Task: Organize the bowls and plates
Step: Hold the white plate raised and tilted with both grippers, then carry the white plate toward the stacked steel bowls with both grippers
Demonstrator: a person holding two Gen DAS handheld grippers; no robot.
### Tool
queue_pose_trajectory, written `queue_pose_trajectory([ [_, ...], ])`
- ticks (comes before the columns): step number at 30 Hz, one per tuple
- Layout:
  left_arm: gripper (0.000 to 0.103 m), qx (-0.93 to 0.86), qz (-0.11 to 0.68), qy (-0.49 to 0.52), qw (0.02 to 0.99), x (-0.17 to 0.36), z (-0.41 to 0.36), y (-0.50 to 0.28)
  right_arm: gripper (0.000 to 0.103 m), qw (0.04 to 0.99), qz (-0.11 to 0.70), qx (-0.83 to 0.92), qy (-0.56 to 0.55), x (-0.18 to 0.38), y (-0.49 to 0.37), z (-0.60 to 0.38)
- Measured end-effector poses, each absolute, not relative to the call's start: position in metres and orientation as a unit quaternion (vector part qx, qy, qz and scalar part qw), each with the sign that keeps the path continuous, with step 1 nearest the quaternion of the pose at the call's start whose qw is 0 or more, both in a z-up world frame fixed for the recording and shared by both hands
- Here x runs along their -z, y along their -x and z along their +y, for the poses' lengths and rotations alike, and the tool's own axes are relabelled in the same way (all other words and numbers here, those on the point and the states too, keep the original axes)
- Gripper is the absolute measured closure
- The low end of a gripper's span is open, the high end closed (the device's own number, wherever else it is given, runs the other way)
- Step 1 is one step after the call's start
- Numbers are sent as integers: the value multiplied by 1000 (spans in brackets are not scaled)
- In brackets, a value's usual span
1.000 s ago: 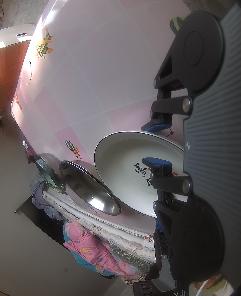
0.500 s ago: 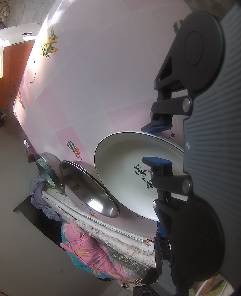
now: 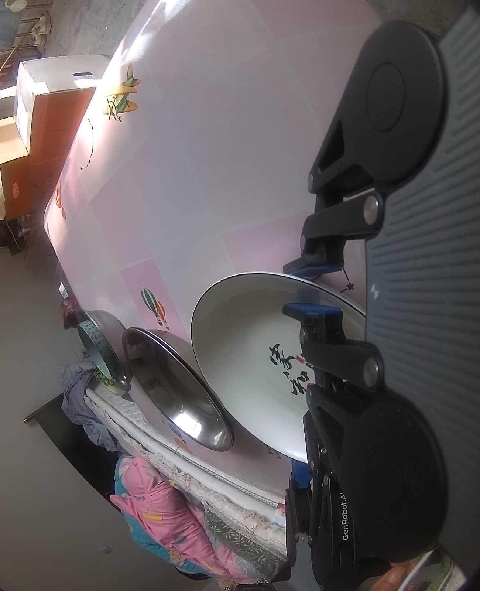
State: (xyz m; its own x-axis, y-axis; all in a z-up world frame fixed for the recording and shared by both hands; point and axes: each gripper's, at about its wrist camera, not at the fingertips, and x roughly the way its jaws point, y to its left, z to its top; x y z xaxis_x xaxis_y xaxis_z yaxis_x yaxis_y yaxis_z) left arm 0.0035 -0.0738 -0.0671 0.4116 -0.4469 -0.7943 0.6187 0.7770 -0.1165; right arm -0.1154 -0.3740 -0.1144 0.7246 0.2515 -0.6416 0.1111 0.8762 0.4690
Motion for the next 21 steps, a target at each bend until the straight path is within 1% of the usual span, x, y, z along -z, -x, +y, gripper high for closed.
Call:
queue_pose_trajectory([
  [4,51,316,439,-91,836,68,-75,-9,88,898,362,-32,-246,116,113,-372],
  [6,52,309,441,-86,838,68,-76,-9,88,901,360,-28,-242,116,112,-369],
  [10,59,307,453,-92,832,63,-72,-1,87,908,363,-23,-209,111,115,-360],
  [13,59,312,450,-103,830,63,-68,8,87,910,362,-28,-198,110,121,-358],
  [15,59,315,447,-107,831,63,-68,10,87,911,360,-30,-199,111,124,-357],
  [17,54,314,448,-102,831,64,-69,7,87,911,360,-29,-201,111,122,-358],
  [21,51,318,447,-101,830,66,-72,1,85,913,359,-27,-194,112,118,-355],
])
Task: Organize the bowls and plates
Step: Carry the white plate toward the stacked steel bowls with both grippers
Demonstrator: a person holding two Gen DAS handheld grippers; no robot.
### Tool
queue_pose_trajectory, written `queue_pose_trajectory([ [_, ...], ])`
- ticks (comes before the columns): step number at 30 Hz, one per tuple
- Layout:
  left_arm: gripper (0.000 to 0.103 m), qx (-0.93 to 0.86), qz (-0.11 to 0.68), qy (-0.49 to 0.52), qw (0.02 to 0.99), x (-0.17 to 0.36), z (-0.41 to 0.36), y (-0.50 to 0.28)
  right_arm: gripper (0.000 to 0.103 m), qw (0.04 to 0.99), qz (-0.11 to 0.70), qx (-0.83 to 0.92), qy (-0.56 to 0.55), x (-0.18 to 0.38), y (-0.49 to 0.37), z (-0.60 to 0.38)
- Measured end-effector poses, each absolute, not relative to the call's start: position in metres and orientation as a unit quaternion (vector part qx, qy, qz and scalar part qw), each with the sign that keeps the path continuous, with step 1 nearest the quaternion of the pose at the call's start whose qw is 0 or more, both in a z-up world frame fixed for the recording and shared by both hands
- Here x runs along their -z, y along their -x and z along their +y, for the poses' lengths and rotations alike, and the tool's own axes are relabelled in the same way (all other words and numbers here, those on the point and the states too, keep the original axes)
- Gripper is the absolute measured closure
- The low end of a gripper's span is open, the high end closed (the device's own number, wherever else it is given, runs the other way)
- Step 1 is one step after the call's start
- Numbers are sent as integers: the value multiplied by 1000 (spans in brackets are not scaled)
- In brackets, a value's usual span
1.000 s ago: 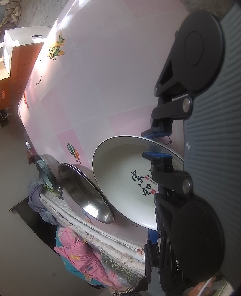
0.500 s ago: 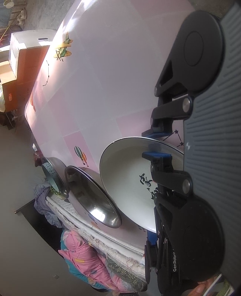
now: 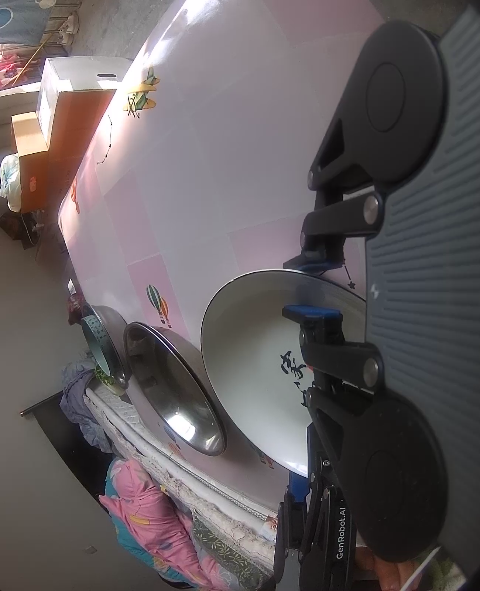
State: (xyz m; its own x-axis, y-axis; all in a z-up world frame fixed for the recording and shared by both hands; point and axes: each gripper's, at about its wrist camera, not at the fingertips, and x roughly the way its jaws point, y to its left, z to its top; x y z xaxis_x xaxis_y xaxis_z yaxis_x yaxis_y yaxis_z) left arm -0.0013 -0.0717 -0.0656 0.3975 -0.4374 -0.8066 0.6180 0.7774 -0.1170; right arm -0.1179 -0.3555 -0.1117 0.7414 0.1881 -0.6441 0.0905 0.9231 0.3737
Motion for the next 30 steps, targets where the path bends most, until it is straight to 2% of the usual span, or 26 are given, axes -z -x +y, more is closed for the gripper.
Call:
queue_pose_trajectory([
  [14,51,318,456,-103,825,64,-71,6,80,915,367,-24,-165,108,122,-346],
  [22,49,306,452,-103,832,64,-74,8,72,924,359,-18,-133,109,126,-333],
  [30,51,285,454,-102,838,61,-76,9,71,927,356,-8,-120,107,128,-326],
])
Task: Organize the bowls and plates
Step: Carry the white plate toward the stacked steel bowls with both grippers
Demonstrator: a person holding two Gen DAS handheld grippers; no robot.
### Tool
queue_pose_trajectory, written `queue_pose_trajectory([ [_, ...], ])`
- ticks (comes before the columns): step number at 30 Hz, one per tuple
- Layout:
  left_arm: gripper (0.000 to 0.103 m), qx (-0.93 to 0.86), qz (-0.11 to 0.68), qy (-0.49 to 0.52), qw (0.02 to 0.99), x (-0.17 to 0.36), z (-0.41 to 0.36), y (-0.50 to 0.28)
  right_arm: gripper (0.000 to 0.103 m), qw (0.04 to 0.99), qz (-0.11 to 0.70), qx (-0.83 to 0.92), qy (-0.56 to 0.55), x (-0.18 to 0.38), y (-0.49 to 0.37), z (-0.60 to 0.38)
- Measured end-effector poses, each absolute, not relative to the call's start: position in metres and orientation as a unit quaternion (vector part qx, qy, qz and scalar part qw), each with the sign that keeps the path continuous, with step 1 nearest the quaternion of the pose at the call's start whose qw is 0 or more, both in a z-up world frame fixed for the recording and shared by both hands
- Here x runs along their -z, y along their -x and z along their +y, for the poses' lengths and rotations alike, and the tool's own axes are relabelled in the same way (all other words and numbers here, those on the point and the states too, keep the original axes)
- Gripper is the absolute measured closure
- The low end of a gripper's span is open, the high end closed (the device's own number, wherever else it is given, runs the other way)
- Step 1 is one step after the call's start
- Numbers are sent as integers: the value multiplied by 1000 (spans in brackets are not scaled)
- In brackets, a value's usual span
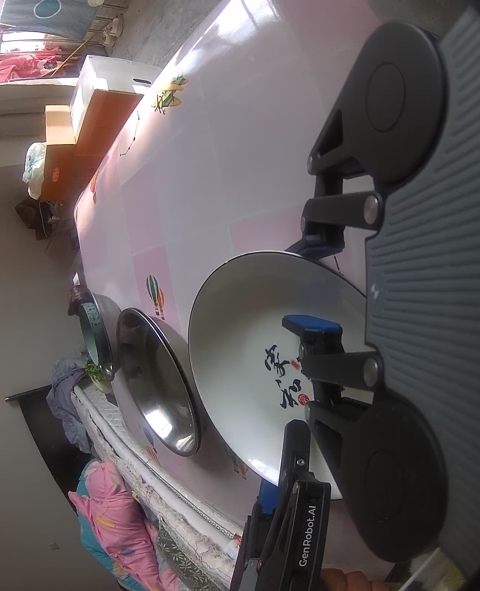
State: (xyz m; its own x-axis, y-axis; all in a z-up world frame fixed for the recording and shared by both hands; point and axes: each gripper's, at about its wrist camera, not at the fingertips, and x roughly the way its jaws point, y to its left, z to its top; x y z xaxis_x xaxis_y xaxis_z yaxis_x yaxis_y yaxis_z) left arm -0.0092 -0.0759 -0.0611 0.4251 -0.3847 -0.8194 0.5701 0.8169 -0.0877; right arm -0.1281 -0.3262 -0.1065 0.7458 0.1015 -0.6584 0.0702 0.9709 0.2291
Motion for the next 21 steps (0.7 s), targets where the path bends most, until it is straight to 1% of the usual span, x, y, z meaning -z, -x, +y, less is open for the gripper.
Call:
queue_pose_trajectory([
  [9,52,279,453,-95,841,56,-74,10,71,925,356,-4,-132,104,129,-327],
  [21,52,282,445,-80,846,44,-70,12,71,933,334,-4,-133,87,136,-328],
])
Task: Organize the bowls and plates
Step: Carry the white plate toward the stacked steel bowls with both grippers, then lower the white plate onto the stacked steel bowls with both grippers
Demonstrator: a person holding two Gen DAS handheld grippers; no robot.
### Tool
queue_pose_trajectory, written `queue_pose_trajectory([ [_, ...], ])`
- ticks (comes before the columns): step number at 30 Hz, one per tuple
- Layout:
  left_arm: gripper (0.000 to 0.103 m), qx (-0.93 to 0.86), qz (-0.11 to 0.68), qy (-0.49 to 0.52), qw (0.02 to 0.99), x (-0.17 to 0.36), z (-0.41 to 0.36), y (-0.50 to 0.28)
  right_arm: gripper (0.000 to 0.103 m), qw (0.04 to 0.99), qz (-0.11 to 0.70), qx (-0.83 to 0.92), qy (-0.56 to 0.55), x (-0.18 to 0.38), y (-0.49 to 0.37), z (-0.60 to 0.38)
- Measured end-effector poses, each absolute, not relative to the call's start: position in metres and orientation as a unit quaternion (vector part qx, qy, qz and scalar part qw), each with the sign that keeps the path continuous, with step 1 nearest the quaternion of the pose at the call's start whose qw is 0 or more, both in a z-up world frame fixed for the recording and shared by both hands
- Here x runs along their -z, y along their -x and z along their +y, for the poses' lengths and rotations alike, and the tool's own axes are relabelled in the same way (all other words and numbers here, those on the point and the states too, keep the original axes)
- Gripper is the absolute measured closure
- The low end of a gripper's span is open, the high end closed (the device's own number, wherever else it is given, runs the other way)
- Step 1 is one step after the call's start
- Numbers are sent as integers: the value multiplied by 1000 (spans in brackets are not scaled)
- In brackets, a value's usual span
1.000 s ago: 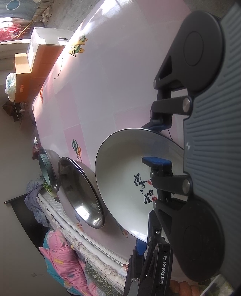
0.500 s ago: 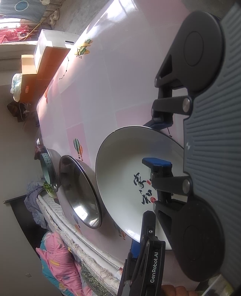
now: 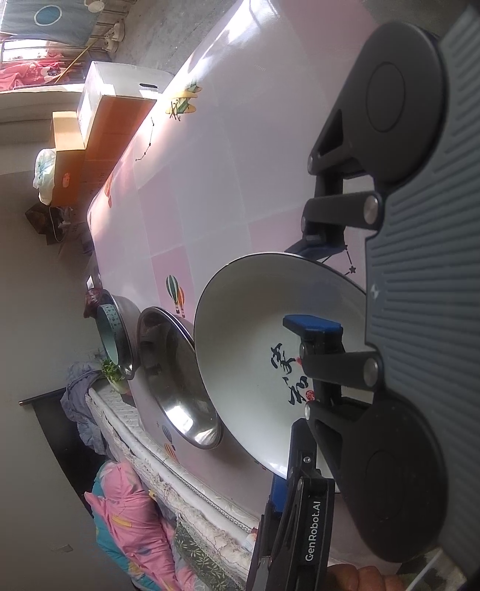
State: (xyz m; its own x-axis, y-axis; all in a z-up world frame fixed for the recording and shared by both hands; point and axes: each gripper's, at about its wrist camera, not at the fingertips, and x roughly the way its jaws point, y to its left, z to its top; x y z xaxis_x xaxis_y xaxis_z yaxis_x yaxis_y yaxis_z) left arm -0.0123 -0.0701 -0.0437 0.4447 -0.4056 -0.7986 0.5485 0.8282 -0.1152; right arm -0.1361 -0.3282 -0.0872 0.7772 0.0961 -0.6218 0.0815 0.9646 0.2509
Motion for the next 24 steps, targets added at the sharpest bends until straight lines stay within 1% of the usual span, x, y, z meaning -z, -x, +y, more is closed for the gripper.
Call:
queue_pose_trajectory([
  [24,52,280,413,-51,865,13,-55,2,71,945,298,-14,-133,59,127,-327],
])
